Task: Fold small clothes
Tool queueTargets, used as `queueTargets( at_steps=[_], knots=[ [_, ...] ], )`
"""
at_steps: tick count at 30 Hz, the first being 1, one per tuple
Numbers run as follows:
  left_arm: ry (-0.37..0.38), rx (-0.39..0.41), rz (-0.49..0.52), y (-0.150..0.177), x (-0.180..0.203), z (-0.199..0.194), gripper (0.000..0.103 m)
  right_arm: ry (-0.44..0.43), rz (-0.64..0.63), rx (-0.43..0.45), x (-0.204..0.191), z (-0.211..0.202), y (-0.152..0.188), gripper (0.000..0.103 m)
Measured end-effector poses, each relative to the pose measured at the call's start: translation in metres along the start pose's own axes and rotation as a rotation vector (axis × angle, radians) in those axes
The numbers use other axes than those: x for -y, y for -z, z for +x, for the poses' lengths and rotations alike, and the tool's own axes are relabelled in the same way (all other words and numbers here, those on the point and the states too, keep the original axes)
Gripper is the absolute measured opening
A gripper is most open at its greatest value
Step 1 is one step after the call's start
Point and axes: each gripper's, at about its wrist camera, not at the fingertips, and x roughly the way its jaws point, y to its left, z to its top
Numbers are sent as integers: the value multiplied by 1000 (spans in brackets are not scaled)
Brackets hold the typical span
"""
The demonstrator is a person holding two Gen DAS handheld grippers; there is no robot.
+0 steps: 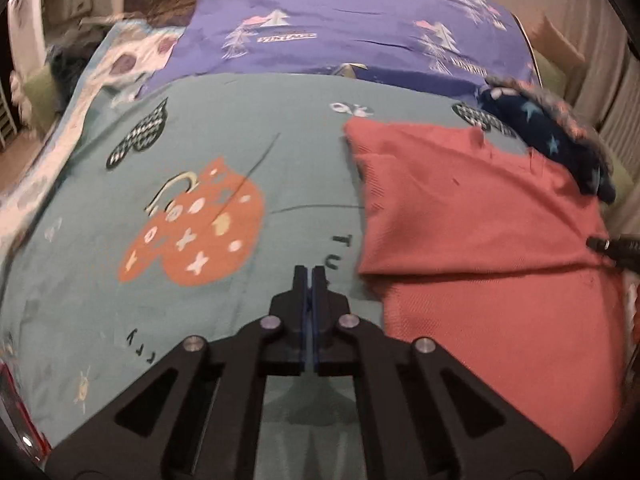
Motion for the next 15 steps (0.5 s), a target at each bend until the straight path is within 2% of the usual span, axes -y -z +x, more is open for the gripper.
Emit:
queueTargets(
  at_steps=[2, 3, 4, 6, 8, 11, 12, 13, 14, 15],
  knots=[
    [49, 3, -37, -8, -7, -4, 11, -2, 5, 15, 1, -5, 0, 14],
    [72, 8, -41, -16, -7, -5, 29, -11, 9, 24, 2, -7, -1, 19],
    [87, 7, -38, -22, -5, -3, 52, -21, 12, 35, 3, -10, -2, 23],
    [119, 14, -40, -41, 1, 6, 65, -28, 14, 54, 4, -16, -3, 25],
    [127, 10, -28, -58, 8, 21, 65, -35, 15, 60, 4, -19, -4, 25],
    [168, -54, -7, -82, 18, 56, 63, -42, 5, 59, 1, -19, -4, 25],
    [186, -73, -7, -90, 21, 70, 46, -41, -2, 58, 0, -18, -4, 25],
    [199, -81, -7, -94, 24, 77, 16, -40, -7, 56, -1, -17, -4, 25],
    [212, -90, 0, -96, 26, 83, 4, -37, -9, 55, -2, -15, -4, 25],
    [211, -85, 9, -99, 28, 85, 5, -37, -10, 52, -2, -14, -3, 25]
  ],
)
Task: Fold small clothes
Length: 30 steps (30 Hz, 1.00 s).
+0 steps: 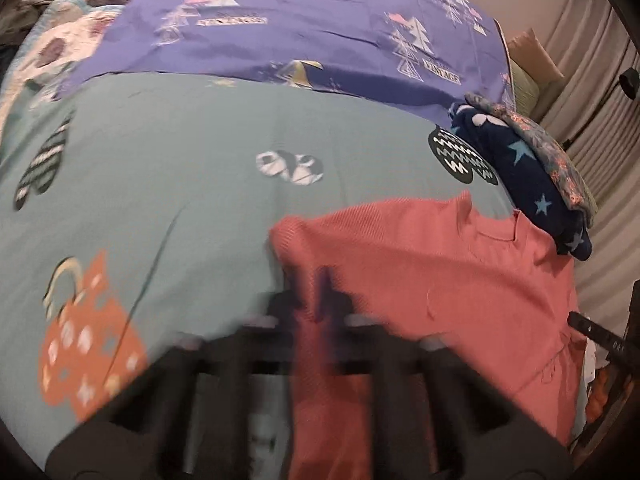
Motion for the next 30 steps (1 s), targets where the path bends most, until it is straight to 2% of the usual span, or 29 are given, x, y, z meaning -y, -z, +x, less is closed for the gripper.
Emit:
queueTargets(
  at_steps=[3, 4, 5, 6, 9, 11, 13, 16, 19, 23, 27, 30],
  knots=[
    [-106, 123, 59, -4, 4, -13, 2, 16, 11, -8, 4, 3, 2, 25],
    [-186, 154, 68, -6, 1, -16, 0, 26, 17, -9, 7, 4, 3, 25],
    [-253, 172, 75, -6, -4, -18, 0, 28, 26, -8, 10, 3, 5, 25],
    [-273, 169, 77, -6, -10, -22, 0, 24, 41, -4, 15, 0, 6, 25],
    [-216, 166, 46, 2, -17, -39, 1, -17, 106, 11, 32, -12, 13, 25],
    [-186, 186, 65, 10, -6, -56, 7, -16, 155, 33, 47, -25, 20, 25],
    [-120, 189, 109, 19, 16, -66, 28, 5, 213, 59, 66, -43, 30, 25],
    [-57, 186, 215, 34, 59, -70, 49, 16, 326, 83, 101, -66, 46, 30],
    [-14, 128, 309, 45, 100, -57, 51, 52, 471, 114, 143, -86, 64, 39],
    [4, 65, 358, 59, 133, -36, 51, 58, 660, 165, 197, -100, 78, 41],
    [-3, 21, 375, 69, 145, -20, 51, 69, 844, 223, 249, -98, 85, 49],
    [-16, 8, 369, 71, 143, -16, 51, 49, 978, 288, 282, -90, 86, 49]
  ],
)
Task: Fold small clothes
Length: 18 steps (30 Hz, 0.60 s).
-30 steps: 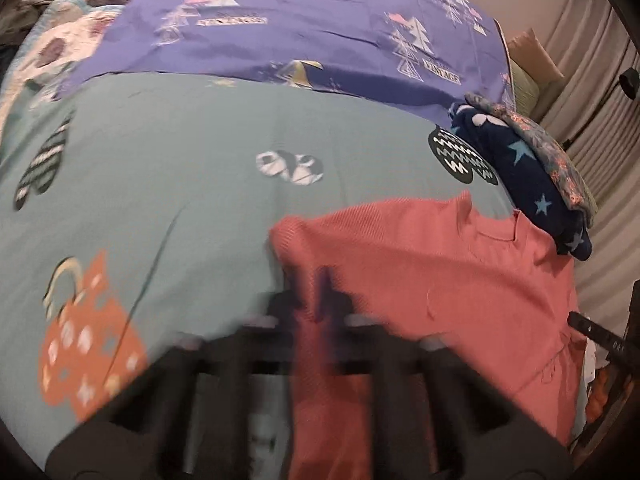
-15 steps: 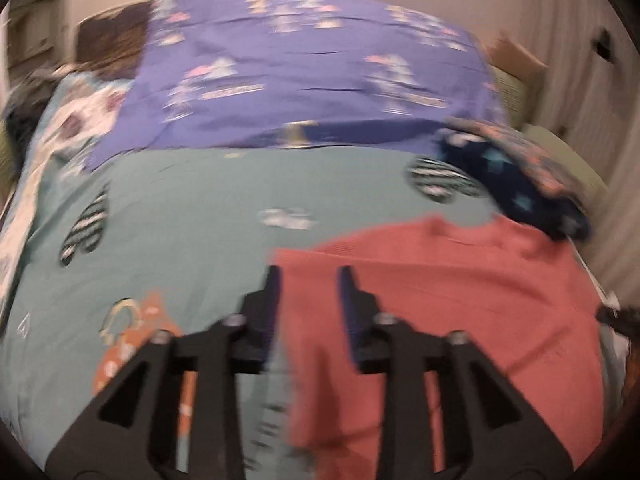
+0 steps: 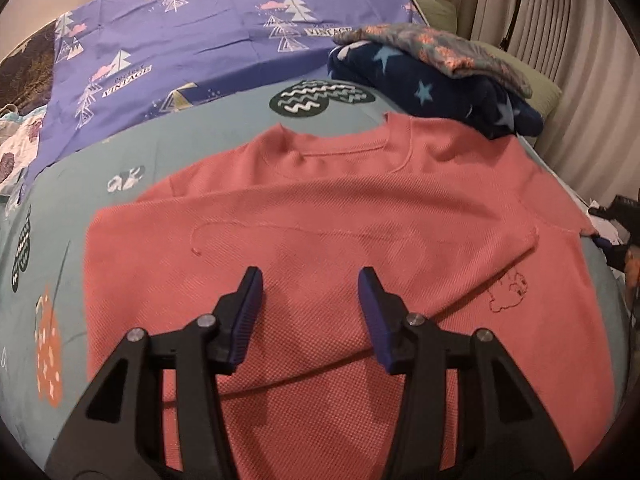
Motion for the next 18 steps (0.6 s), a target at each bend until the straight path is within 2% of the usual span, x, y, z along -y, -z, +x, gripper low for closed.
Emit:
queueTargets(
  at_steps=[2, 3, 4, 5, 8, 11, 15, 18],
  knots=[
    [-2, -7, -16, 2, -2, 2, 51, 13, 53, 45, 2, 6, -9, 49],
    [-3, -11, -25, 2, -5, 3, 51, 36, 56, 64, -1, 9, -13, 39],
    [-6, -12, -37, 3, -8, 3, 51, 57, 32, 76, -8, 11, -15, 8],
    [-6, -12, -46, 3, -9, 3, 51, 57, 3, 76, -15, 13, -16, 4],
    [-5, -10, -68, 3, -13, 3, 51, 11, -125, 141, -51, -1, -8, 4],
    [-11, -7, -89, 2, -16, 2, 51, -60, -350, 192, -109, -24, 22, 4],
    [2, 2, -118, 4, -22, -3, 53, -198, -645, 168, -186, -40, 90, 4],
    [6, 22, -152, 10, -33, -12, 59, -290, -871, 80, -235, -31, 163, 5]
  ],
)
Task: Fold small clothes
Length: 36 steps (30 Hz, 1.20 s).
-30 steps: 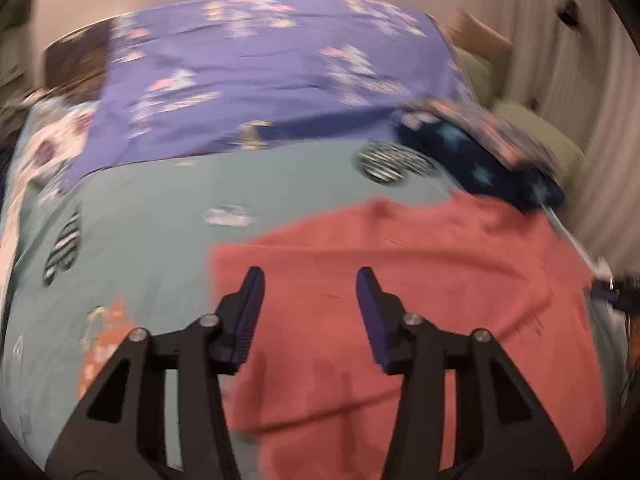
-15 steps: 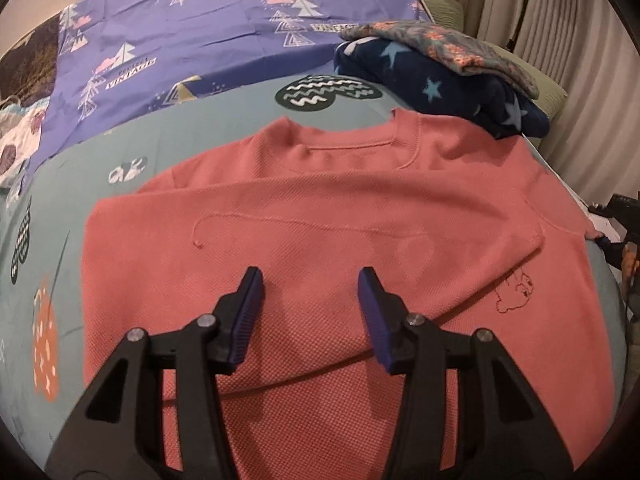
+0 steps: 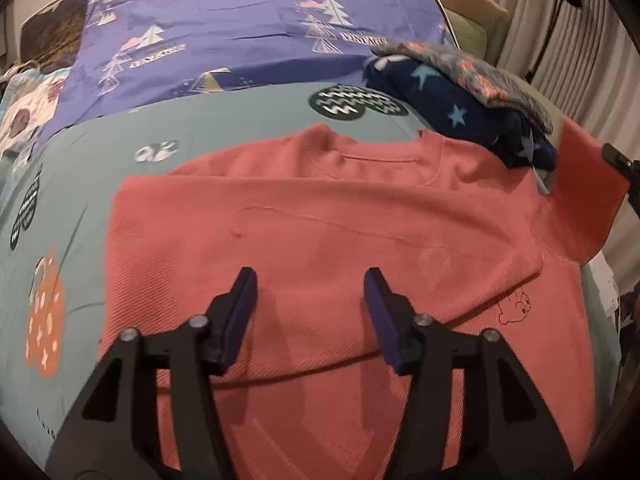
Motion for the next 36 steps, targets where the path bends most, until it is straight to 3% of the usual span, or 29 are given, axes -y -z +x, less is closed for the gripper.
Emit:
queueTargets(
  at_steps=[2, 4, 7, 8, 11, 13, 17, 20, 24, 30, 32, 33, 34, 36],
  knots=[
    [11, 6, -21, 3, -9, -5, 59, -85, -101, -85, -41, 22, 23, 6],
    [37, 2, -52, 9, -21, -11, 59, -164, -173, -231, -76, 54, 57, 6],
    [82, -21, -66, 14, -27, -16, 59, -176, -242, -404, -98, 88, 107, 10],
    [99, -24, -57, 15, -27, -18, 59, -170, -256, -424, -99, 91, 115, 12],
    [135, -7, -11, 14, -16, -25, 61, -186, -277, -431, -96, 91, 123, 20],
    [173, 1, 1, 11, -6, -27, 64, -230, -282, -442, -95, 86, 120, 35],
    [192, -1, 47, 6, 16, -22, 64, -239, -359, -416, -96, 68, 125, 43],
    [180, 0, 70, 8, 24, -21, 65, -234, -269, -404, -77, 60, 117, 48],
    [169, -4, 52, 12, 17, -23, 64, -249, -7, -405, -38, 65, 98, 51],
    [145, -7, 2, 11, 2, -21, 64, -184, 273, -356, 8, 80, 81, 51],
    [141, -9, -15, 10, 1, -19, 65, -178, 297, -356, 6, 87, 75, 39],
    [138, -8, -21, 10, 0, -19, 65, -199, 277, -363, -2, 92, 72, 13],
    [133, -6, -27, 10, -2, -19, 65, -226, 255, -372, -11, 95, 70, 7],
    [122, 4, -43, 8, -9, -21, 65, -283, 206, -354, -37, 96, 65, 7]
  ],
)
